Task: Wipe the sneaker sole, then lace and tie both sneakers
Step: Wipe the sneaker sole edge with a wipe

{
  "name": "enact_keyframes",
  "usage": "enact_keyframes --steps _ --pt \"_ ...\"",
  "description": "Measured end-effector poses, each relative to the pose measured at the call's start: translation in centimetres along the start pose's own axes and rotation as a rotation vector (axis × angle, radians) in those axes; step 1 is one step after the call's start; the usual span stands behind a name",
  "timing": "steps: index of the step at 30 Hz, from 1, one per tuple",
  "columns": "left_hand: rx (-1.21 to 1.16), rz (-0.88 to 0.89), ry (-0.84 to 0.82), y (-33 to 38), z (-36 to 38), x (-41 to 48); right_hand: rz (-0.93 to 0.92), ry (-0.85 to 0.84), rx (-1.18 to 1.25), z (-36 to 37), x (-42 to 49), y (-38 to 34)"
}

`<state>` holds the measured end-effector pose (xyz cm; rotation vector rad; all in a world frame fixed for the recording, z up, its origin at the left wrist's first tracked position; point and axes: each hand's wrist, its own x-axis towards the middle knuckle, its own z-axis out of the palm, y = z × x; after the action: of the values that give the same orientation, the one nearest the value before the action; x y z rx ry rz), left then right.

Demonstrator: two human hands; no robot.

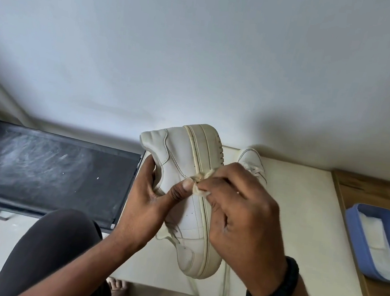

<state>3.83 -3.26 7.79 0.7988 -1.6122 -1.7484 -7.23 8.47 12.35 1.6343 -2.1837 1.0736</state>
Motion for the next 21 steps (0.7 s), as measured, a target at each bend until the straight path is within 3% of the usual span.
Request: enact_keyframes --steps 7,12,16,21 --pt "-0.003 -0.005 0.007 0.1 -0.2 0.3 0.1 0.096 -0.07 -0.5 0.4 1.5" --pt "-0.064 -0.022 0.038 0.1 -0.3 0.3 -0.015 -0.009 -0.026 0.4 -0.1 0.0" --pt "-0.045 -0.025 0.015 0.2 -0.2 0.4 0.081 0.073 -0.056 -0.2 0.3 1.4" --pt "-0.162 -0.092 0.041 0.1 -0.3 0.5 -0.016 0.001 -0.039 0.6 -0.2 0.0"
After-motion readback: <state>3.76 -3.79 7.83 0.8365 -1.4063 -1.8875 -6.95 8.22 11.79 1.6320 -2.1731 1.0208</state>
